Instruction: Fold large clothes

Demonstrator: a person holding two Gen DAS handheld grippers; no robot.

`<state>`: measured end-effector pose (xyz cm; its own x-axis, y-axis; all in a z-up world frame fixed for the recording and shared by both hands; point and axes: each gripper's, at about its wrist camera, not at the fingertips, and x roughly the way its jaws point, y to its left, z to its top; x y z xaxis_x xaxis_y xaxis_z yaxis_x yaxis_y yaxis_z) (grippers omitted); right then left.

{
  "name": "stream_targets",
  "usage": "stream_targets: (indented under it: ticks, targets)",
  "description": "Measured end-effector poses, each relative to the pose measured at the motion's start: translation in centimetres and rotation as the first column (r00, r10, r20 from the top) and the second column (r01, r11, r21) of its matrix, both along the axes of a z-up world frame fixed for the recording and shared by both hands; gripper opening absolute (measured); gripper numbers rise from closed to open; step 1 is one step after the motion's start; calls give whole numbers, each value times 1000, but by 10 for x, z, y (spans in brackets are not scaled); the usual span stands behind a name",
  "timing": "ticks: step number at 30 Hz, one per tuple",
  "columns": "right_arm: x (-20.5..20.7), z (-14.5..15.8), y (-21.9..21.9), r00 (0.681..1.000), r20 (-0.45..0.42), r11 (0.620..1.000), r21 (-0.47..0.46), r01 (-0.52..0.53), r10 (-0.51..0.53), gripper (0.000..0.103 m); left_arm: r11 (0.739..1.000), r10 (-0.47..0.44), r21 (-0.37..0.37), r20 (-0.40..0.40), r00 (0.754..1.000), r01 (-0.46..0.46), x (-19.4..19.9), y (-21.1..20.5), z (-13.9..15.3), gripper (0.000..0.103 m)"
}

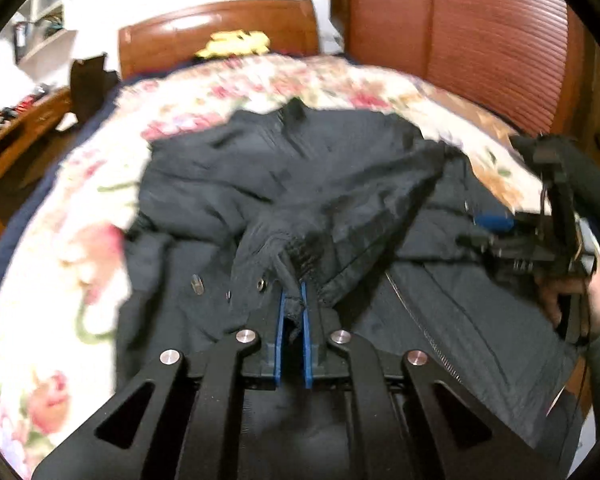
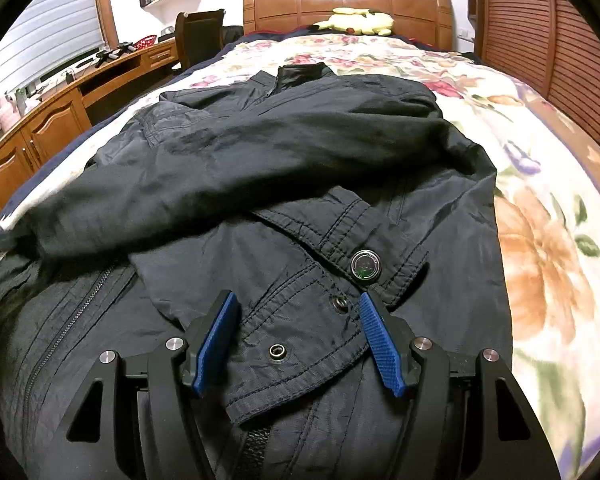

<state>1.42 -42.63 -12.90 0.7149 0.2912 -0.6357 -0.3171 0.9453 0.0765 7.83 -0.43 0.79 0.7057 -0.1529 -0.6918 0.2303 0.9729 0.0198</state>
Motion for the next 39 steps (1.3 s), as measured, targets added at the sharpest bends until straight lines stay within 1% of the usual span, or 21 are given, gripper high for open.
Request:
stream_targets:
  ticks: [2,5,10,12,14,16,18,19,20,21,22,23,24,25,27,29,32,33,37,39]
  targets:
    - [0,0,-1,1000,1,1000,1,0,0,66,999,13,40,12,1000,-14,-4,0,9,8]
    - [0,-1,-3,1000,-2,1000,7,-1,1,66,997,24,72,17,1000,-25,-12,-2,15,8]
    - [1,-1,-6,1000,-4,1000,20,-5,5,66,993,22,117,-8,1000,-21,-26,-9,10,8]
    - [1,1,-6,1000,-6,1000,20,-6,6,66,989,24,146,-8,1000,-22,-30,-12,10,8]
    - [2,1,-7,1000,-6,1000,19,-6,6,66,987,35,156,-1,999,-35,-34,-11,11,8]
    - [2,1,-7,1000,-4,1000,16,-7,7,66,987,43,155,7,999,-44,-38,-9,13,14]
    - [2,1,-7,1000,-1,1000,14,-7,7,66,987,51,154,20,998,-54,-45,-5,14,22]
    - [1,2,-6,1000,0,1000,12,-7,7,66,986,55,153,35,998,-59,-49,-1,15,32]
    - [1,2,-6,1000,3,1000,9,-6,6,66,987,53,152,55,997,-61,-55,2,16,45]
    - [-1,3,-5,1000,9,1000,6,-4,4,65,987,51,150,69,996,-61,-59,5,16,50]
    - [-2,4,-4,1000,15,1000,0,-3,3,65,987,47,147,85,995,-59,-64,9,16,61]
    - [-4,4,-3,1000,22,1000,-11,2,-2,65,989,43,140,96,994,-56,-68,14,15,77]
    - [-6,5,-2,999,35,1000,-21,8,-8,65,990,45,128,108,993,-59,-72,19,14,83]
    - [-11,7,-1,998,57,999,-27,16,-15,65,992,51,112,122,991,-65,-76,25,12,85]
    - [-20,13,-1,995,94,1000,-20,14,-12,65,992,65,95,124,990,-77,-81,35,6,85]
    - [-28,17,-3,995,104,1000,8,6,-7,65,992,91,70,133,987,-101,-88,48,0,85]
    - [-42,21,-8,994,112,999,34,16,-20,65,992,122,27,120,985,-126,-95,63,-8,85]
    - [-47,22,-11,993,115,999,39,21,-25,65,992,123,22,116,986,-126,-98,66,-10,85]
    - [-67,21,-13,991,126,999,29,36,-39,65,988,143,46,130,981,-150,-109,79,-21,85]
    - [-77,19,-14,992,122,999,14,32,-33,65,986,157,36,128,979,-163,-114,87,-26,85]
